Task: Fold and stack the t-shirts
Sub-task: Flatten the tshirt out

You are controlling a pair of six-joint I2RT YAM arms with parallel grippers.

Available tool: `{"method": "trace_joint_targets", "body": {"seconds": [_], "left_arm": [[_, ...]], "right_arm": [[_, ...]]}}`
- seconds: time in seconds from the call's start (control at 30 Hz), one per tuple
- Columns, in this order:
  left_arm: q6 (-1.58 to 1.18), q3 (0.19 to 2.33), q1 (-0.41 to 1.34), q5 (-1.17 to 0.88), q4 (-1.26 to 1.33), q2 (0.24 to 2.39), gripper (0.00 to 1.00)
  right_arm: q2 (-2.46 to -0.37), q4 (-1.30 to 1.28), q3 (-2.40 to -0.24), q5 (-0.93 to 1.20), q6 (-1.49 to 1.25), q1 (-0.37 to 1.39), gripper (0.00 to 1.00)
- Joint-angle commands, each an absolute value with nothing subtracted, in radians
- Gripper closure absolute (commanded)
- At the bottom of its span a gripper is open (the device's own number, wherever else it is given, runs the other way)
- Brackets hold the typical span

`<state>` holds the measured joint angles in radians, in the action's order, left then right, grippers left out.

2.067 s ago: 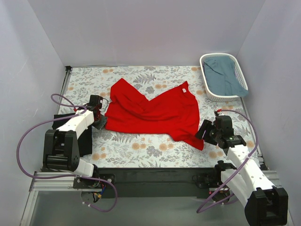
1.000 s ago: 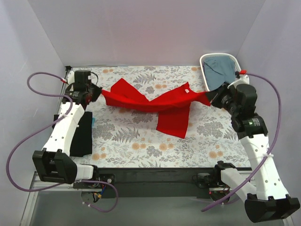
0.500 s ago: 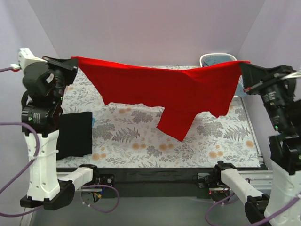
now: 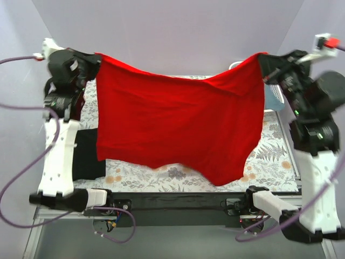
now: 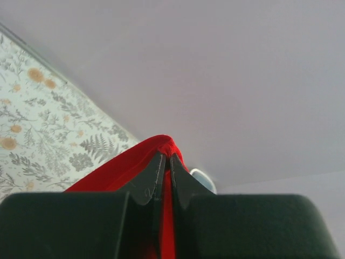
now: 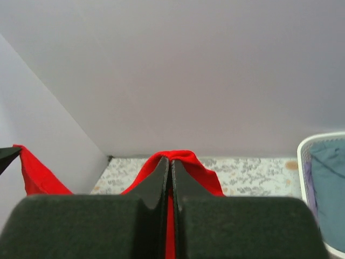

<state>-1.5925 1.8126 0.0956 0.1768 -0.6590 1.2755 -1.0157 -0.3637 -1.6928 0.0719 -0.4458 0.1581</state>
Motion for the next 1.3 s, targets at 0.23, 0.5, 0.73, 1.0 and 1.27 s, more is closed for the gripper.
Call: {"method": "trace_joint_targets", "body": {"seconds": [0.23, 0.5, 0.73, 1.0, 1.27], "left_arm": [[-1.526, 2.03, 0.051, 0.008, -0.379, 1.791, 1.0], [-1.519, 2.398, -0.089, -0.163, -0.293, 1.919, 1.0], [-1.5, 2.077, -0.118, -0.172, -0.19, 1.763, 1.0], [-1.572, 1.446, -0.117, -0.195, -0.08, 1.559, 1.0], [-1.641, 0.953, -0.118, -0.233, -0.074, 1.493, 1.0]], "right_arm": [[-1.489, -0.009, -1.835, 0.241, -0.405, 0.156, 0.99], [-1.534, 0.144, -2.045, 0.192, -0.354, 0.156, 0.99], [-1.421, 0.183, -1.806, 0.181, -0.35, 0.156, 0.99], [-1.142, 0.207, -1.129, 0.152, -0.414, 0.156, 0.99], [-0.927, 0.16, -0.646, 0.141, -0.489, 0.153, 0.99]]}}
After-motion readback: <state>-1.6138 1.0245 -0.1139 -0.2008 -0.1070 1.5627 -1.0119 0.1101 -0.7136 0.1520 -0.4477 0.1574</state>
